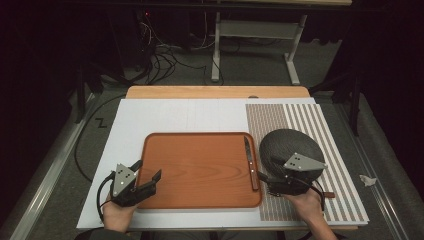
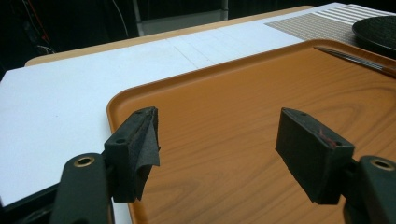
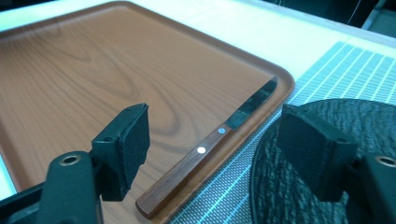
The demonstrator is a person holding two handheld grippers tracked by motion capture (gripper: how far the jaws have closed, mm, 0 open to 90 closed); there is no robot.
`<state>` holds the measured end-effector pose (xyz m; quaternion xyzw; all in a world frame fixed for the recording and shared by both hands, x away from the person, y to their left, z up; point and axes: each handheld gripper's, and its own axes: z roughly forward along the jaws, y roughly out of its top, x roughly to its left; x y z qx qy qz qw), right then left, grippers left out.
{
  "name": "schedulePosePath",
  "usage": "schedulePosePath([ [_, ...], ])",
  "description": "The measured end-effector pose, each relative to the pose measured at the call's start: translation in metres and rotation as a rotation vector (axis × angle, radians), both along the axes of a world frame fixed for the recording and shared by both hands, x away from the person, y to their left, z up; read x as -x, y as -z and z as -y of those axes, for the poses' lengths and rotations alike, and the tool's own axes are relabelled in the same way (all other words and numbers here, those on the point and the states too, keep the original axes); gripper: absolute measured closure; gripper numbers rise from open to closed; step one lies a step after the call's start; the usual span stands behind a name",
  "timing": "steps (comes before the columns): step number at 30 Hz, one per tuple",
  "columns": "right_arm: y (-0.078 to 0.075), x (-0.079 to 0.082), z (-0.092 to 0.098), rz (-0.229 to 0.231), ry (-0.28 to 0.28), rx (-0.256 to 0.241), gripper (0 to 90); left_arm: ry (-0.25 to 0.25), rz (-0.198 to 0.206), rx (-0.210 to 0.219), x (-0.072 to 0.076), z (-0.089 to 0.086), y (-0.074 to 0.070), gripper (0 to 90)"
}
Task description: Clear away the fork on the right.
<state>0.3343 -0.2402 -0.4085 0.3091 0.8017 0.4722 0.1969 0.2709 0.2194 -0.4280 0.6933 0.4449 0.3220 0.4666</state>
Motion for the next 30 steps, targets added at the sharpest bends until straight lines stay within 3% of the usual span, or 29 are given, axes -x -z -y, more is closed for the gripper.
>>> schedulePosePath([
  [4,0.0,0.0,0.009,-0.006,0.02,-0.033,24.8,0.0,-0.001,0.0,0.0,0.0,0.0,29.8],
  [9,-0.003,0.001,0.016,-0.014,0.028,-0.045,24.8,0.001,-0.001,0.001,0.0,0.0,0.0,29.8],
  [14,-0.007,0.005,0.021,0.015,0.031,-0.045,25.6,0.001,-0.001,0.001,0.0,0.0,0.0,29.8],
  [19,-0.008,0.007,0.032,0.0,0.036,-0.059,27.7,0.001,-0.003,0.003,0.0,0.0,0.0,29.8],
  [30,-0.007,0.016,0.058,0.019,0.076,-0.04,30.5,0.0,-0.002,0.001,0.0,0.0,0.0,29.8],
])
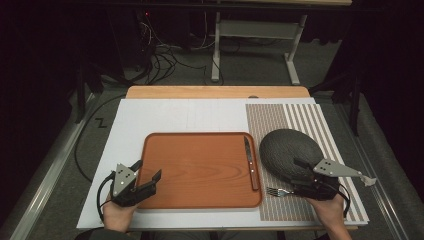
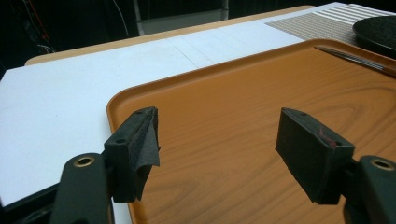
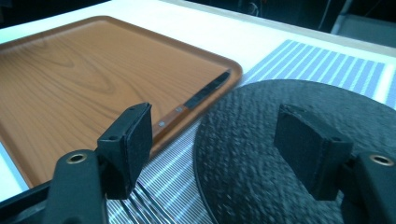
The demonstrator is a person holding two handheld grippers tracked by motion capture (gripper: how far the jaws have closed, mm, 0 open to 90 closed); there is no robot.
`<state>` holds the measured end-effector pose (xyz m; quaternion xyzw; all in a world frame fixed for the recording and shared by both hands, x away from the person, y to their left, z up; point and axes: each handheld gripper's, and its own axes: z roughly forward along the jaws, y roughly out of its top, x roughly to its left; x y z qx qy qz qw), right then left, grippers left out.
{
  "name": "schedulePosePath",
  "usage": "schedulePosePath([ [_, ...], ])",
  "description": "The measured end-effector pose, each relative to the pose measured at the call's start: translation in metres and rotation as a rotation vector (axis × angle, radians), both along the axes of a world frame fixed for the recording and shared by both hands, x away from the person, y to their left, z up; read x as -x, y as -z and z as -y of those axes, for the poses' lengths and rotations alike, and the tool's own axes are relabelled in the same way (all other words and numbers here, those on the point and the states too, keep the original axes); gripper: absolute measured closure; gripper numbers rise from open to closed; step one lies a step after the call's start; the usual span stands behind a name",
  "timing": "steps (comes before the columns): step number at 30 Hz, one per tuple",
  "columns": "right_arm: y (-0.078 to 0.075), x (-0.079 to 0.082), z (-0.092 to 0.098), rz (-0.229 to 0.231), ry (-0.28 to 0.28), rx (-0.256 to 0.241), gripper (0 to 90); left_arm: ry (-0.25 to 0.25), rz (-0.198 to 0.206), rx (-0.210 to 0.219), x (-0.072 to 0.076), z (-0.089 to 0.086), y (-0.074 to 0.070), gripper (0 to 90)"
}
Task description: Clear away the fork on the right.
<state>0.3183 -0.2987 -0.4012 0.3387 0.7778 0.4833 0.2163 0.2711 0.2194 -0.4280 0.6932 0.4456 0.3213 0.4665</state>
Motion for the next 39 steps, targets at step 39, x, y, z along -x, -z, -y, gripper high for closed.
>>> schedulePosePath([
  [39,0.013,0.016,0.054,-0.25,-0.043,0.357,55.7,-0.01,0.004,0.0,0.002,0.0,0.0,29.8],
])
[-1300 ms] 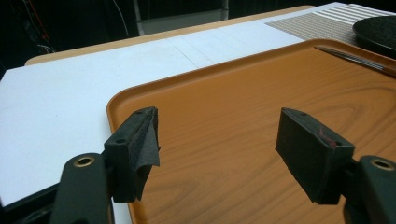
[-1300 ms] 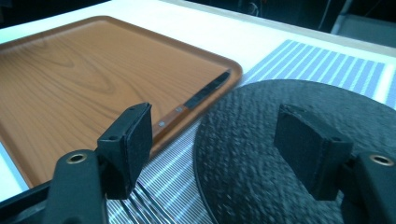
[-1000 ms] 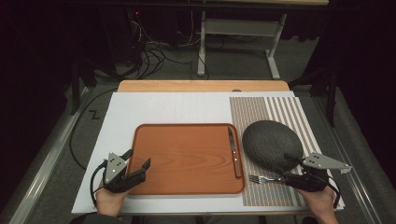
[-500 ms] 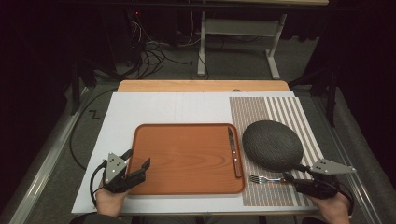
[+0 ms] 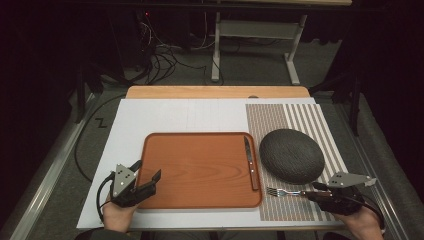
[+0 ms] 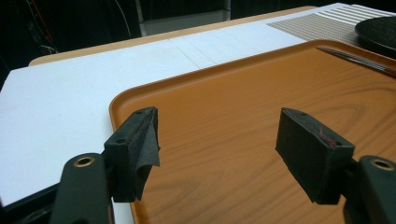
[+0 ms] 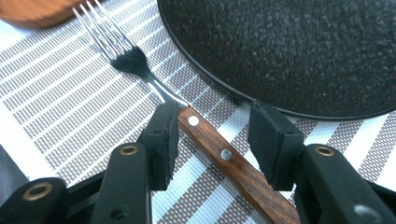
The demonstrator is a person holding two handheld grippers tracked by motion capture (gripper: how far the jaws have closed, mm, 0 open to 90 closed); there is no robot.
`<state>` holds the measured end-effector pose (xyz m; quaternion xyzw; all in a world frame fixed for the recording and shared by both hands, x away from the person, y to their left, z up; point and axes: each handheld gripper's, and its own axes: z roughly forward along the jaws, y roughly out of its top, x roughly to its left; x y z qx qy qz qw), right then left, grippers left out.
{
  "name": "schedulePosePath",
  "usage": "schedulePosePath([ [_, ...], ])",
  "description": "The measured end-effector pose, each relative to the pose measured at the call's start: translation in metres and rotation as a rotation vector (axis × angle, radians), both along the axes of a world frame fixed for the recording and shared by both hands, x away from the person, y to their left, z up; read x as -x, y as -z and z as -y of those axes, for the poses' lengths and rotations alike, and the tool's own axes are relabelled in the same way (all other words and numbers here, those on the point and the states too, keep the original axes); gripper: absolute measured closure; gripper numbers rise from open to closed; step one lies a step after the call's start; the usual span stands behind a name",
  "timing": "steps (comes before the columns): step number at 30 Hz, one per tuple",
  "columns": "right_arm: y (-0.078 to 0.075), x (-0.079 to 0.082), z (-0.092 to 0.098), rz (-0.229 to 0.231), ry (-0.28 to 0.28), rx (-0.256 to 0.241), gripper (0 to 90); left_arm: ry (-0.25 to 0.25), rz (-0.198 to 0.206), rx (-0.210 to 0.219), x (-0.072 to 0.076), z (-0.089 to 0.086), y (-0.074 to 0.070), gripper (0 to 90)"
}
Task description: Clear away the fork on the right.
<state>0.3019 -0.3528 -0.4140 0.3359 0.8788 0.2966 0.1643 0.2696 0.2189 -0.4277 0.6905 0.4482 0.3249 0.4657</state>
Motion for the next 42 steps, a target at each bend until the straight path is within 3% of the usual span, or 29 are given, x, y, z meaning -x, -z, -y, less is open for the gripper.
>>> schedulePosePath([
  [11,0.004,-0.011,-0.005,-0.072,-0.025,0.072,58.5,0.002,-0.003,-0.001,0.0,0.0,0.0,29.8],
  [18,0.005,-0.012,-0.011,-0.083,-0.076,0.116,59.8,0.004,-0.002,-0.003,0.0,0.001,0.0,29.8],
  [26,0.005,-0.009,-0.013,-0.1,-0.134,0.108,67.1,0.003,-0.002,-0.004,0.0,0.001,0.0,29.9],
  [36,0.005,-0.006,-0.016,-0.075,-0.193,0.124,71.4,0.002,-0.001,-0.006,0.0,0.001,0.0,30.0],
  [39,0.007,-0.007,-0.017,-0.088,-0.217,0.095,75.1,-0.001,-0.005,-0.011,0.0,0.001,0.001,30.0],
  [42,0.006,-0.007,-0.022,-0.084,-0.236,0.106,76.7,-0.003,-0.005,-0.01,0.0,0.001,0.001,30.0],
])
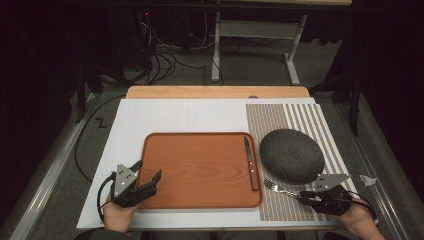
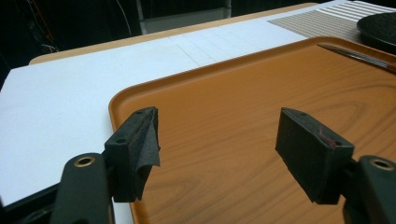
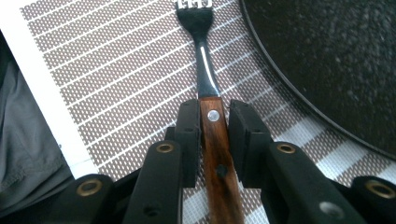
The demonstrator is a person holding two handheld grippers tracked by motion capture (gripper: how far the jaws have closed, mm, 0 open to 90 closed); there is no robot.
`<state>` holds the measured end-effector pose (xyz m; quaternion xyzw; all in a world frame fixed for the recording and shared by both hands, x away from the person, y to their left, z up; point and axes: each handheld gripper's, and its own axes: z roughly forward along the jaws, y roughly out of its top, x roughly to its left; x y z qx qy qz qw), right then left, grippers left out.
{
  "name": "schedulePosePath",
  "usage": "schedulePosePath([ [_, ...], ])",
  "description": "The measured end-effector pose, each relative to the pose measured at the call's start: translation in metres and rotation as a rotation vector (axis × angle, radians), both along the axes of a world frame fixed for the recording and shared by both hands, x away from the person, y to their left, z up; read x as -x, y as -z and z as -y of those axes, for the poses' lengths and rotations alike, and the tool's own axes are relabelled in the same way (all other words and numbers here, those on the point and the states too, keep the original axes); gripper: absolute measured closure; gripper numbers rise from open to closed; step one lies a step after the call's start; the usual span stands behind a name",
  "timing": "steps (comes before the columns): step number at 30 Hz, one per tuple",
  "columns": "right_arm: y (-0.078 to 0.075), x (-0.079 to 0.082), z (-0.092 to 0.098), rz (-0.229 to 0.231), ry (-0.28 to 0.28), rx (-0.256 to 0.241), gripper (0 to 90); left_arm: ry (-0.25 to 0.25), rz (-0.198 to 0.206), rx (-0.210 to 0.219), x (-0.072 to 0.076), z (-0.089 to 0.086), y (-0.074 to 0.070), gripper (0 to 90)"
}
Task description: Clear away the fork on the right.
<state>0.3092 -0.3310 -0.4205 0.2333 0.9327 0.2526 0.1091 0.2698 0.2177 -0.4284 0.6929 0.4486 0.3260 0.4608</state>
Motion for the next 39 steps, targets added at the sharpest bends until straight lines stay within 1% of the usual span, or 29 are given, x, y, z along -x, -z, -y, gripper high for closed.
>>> schedulePosePath([
  [1,-0.001,0.0,-0.001,0.003,-0.008,0.011,76.9,0.0,0.0,0.0,0.0,0.0,0.0,30.0],
  [5,0.0,-0.001,-0.003,0.005,-0.017,0.011,77.9,0.002,0.0,-0.001,0.0,0.0,0.0,30.0],
  [7,-0.001,0.0,-0.005,0.01,-0.013,0.017,78.1,0.002,0.0,0.0,0.0,0.0,0.0,30.0],
  [13,0.0,0.001,-0.006,0.02,-0.016,0.021,78.5,0.002,0.0,-0.001,0.0,0.0,0.0,30.0],
  [15,0.0,0.001,-0.005,0.023,-0.024,0.016,78.8,0.003,0.0,-0.001,0.0,0.001,0.0,30.0],
  [18,0.0,0.001,-0.005,0.035,-0.032,0.018,78.9,0.003,0.001,0.002,0.0,0.0,0.0,30.0],
  [20,0.0,0.003,-0.006,0.058,-0.041,0.026,78.9,0.004,0.002,0.003,0.0,0.0,0.0,29.9],
  [25,0.001,0.002,-0.008,0.059,-0.035,0.017,79.0,0.004,0.003,0.005,0.0,0.0,0.0,29.9],
  [26,0.001,0.002,-0.009,0.065,-0.038,0.015,79.0,0.004,0.003,0.006,0.0,0.0,0.0,29.9],
  [29,0.0,0.002,-0.012,0.061,-0.046,0.01,78.9,0.004,0.003,0.008,0.0,0.0,0.0,29.9],
  [35,-0.006,0.003,-0.013,0.074,-0.043,-0.031,79.0,0.004,0.003,0.007,0.0,0.0,0.0,30.0],
  [39,-0.011,0.005,-0.015,0.082,-0.043,-0.044,79.0,0.004,0.003,0.007,0.0,0.0,0.0,30.0],
])
